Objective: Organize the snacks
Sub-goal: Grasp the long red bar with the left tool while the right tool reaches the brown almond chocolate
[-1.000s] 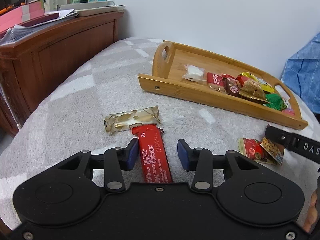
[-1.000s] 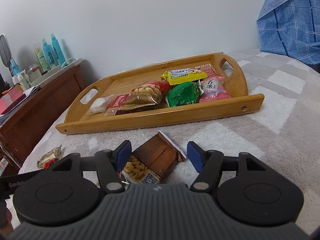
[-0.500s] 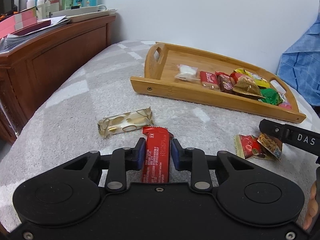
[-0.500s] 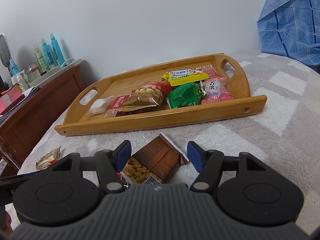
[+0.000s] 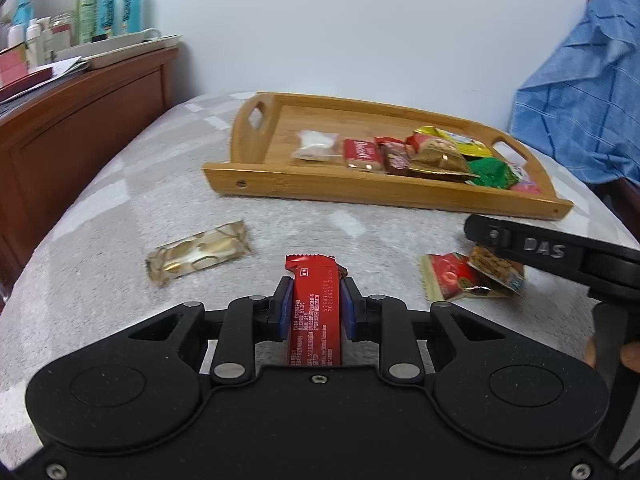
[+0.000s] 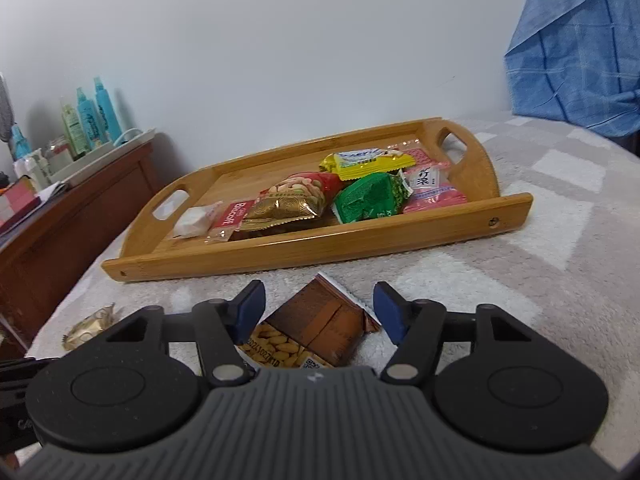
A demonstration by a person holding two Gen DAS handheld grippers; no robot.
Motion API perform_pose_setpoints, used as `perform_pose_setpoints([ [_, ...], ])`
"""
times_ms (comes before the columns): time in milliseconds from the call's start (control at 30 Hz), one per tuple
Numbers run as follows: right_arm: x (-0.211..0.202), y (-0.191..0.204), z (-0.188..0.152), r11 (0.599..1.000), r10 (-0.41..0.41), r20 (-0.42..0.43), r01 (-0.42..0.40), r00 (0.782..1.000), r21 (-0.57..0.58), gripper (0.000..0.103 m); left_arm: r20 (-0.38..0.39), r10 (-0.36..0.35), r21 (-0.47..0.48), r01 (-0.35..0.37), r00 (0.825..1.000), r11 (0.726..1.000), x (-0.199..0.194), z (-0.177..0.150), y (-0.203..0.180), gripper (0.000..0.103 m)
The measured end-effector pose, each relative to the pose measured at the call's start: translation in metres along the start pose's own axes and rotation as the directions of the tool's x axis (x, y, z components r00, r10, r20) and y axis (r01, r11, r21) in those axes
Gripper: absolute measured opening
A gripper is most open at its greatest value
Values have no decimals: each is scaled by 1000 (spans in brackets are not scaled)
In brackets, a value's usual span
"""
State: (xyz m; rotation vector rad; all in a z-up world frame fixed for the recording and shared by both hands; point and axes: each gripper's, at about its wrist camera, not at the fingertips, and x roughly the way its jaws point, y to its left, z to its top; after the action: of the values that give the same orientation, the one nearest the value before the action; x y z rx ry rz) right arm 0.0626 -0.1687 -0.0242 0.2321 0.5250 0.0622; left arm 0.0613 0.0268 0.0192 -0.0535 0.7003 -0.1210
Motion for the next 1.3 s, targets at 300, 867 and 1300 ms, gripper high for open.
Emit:
perform_pose_setpoints([
  [300, -6, 12, -8, 998, -61, 24, 62, 998, -32, 73, -4, -11, 19, 11, 1000, 1000, 1, -1, -2, 24],
  [867, -9, 7, -6, 995, 23, -13, -22, 1000, 96, 58, -18, 13, 27, -12, 1000, 1000, 5, 0, -6, 26],
  [1300, -9, -2, -3, 993, 75, -28, -72, 997, 98, 73, -19, 4, 29, -4, 1000, 1000, 5, 0, -4, 27],
])
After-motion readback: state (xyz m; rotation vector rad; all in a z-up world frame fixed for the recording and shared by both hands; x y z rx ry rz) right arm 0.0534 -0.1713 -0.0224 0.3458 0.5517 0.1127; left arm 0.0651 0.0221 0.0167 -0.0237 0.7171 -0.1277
